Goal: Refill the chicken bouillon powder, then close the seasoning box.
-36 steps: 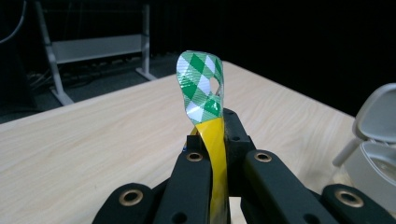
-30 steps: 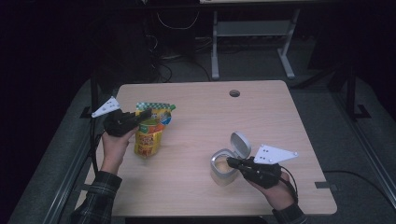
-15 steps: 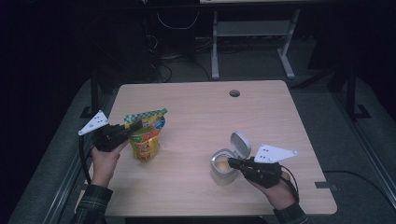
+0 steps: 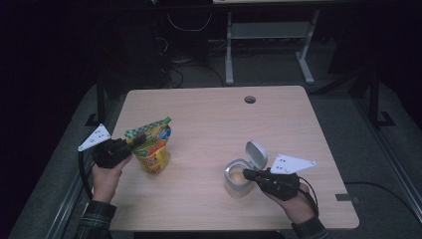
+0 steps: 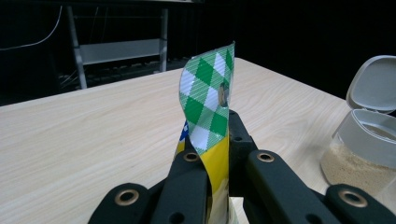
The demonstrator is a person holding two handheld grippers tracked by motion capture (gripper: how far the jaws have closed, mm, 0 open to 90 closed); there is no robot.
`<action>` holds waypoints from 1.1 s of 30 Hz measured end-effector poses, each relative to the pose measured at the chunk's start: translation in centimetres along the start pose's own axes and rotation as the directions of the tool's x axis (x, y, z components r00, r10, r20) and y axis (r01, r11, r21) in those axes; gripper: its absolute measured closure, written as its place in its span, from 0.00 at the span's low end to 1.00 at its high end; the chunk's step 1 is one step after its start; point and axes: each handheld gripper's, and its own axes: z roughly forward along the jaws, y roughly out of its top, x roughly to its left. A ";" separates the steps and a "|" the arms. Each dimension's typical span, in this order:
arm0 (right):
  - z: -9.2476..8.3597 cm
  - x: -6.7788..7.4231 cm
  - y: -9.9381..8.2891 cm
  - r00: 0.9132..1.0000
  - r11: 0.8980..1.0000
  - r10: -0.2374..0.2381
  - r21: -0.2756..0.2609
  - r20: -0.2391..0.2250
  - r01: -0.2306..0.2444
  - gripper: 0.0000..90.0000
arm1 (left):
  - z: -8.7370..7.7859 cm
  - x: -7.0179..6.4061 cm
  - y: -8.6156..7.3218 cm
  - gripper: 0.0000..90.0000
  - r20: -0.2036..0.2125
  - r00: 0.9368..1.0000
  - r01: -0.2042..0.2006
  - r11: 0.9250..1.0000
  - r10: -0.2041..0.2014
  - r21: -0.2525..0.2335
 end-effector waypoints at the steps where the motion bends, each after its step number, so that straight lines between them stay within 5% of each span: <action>1: 0.0 0.0 0.0 1.000 1.000 -0.001 0.001 0.001 0.001 1.00 | 0.0 0.0 0.0 0.95 0.000 1.000 0.005 1.000 -0.005 0.001; 17: -0.8 -0.3 -0.8 1.000 1.000 0.020 0.019 0.003 -0.020 1.00 | -1.7 -0.5 -0.9 0.43 -0.001 1.000 -0.005 1.000 0.005 0.024; 33: -3.1 -1.3 -2.7 0.998 0.998 0.057 0.033 0.026 -0.058 0.99 | -5.2 -1.9 -4.7 0.24 -0.071 0.997 -0.008 0.994 0.016 0.113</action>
